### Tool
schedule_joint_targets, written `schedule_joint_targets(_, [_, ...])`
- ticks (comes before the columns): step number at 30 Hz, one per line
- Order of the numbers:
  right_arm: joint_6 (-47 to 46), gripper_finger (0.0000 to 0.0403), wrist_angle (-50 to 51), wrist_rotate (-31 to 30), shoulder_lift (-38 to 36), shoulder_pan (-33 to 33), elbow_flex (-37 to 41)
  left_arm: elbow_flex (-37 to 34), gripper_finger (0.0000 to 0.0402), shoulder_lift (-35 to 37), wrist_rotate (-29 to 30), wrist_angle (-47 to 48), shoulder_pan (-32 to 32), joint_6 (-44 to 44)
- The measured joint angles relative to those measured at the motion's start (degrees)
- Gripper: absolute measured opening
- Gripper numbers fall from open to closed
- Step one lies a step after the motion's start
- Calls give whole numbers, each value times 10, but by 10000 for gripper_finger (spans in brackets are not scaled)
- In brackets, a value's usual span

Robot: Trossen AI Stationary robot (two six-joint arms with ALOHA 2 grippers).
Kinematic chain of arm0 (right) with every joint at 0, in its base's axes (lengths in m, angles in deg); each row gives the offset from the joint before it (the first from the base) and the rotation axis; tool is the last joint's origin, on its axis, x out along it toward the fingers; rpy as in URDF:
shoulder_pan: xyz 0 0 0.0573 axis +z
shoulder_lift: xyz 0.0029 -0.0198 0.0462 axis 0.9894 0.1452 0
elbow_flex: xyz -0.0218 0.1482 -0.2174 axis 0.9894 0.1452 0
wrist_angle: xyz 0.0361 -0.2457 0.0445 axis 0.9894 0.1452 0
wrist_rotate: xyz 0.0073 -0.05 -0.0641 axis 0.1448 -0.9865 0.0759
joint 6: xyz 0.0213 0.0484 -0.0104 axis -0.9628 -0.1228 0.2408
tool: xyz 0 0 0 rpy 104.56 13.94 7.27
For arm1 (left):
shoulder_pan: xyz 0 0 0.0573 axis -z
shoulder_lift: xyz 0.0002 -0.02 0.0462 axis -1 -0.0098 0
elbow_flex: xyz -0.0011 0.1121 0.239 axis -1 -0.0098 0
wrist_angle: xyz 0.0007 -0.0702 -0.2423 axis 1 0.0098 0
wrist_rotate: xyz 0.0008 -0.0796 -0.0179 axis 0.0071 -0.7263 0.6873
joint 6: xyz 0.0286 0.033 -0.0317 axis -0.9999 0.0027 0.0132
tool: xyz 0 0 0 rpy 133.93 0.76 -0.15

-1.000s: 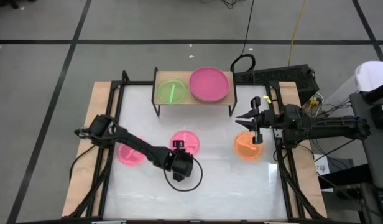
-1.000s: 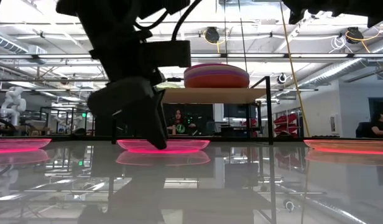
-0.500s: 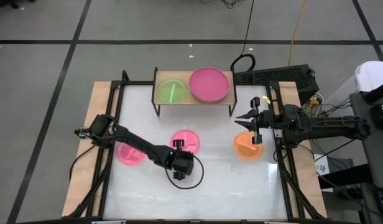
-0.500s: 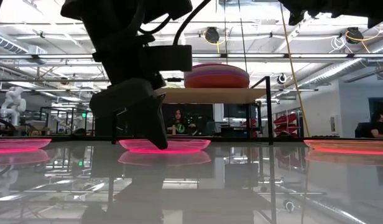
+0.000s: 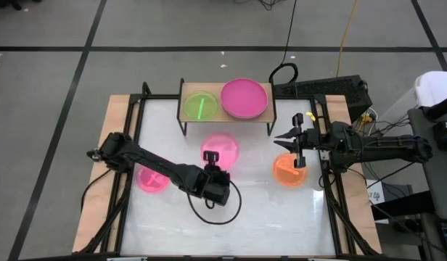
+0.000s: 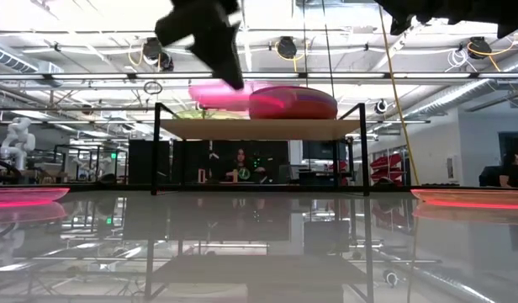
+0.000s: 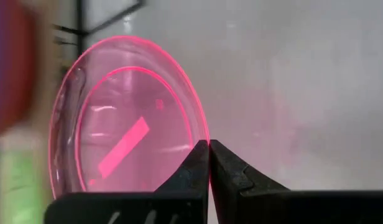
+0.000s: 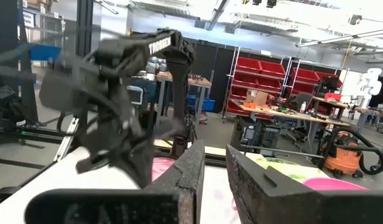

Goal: Place and stack plates onto a shelf
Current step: Stack the pink transparent plate on top of the green transparent plate on the shelf

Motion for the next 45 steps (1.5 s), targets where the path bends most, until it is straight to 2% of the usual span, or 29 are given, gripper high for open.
schedule_joint_targets(4, [0, 50, 0, 0, 0, 0, 0, 67, 4, 0, 47, 144, -15, 10])
schedule_joint_targets(8, [0, 50, 0, 0, 0, 0, 0, 113, 4, 0, 66, 266, -46, 37])
schedule_joint_targets(11, [0, 50, 0, 0, 0, 0, 0, 129, 4, 3, 70, 309, -82, 43])
schedule_joint_targets(15, [0, 50, 0, 0, 0, 0, 0, 129, 3, 23, 71, 318, -140, 43])
schedule_joint_targets(20, [3, 50, 4, 0, 0, 0, 0, 128, 3, 68, 67, 264, -203, 16])
schedule_joint_targets(27, [7, 50, 8, 0, -1, 0, 0, 128, 3, 121, -19, 144, -264, -60])
schedule_joint_targets(32, [7, 50, 10, 0, -2, 0, 0, 125, 3, 122, -49, 135, -282, -58])
schedule_joint_targets(36, [7, 50, 13, 0, -3, 0, 0, 71, 3, 126, -51, 86, -282, -74])
schedule_joint_targets(39, [3, 50, 13, 2, -3, 0, 0, 11, 3, 142, -74, 62, -290, -74])
schedule_joint_targets(43, [5, 50, 16, 2, -4, 0, 0, -65, 3, 185, -90, 3, -303, -74])
schedule_joint_targets(45, [5, 50, 16, 2, -5, 0, 0, -98, 3, 211, -99, -57, -309, -74])
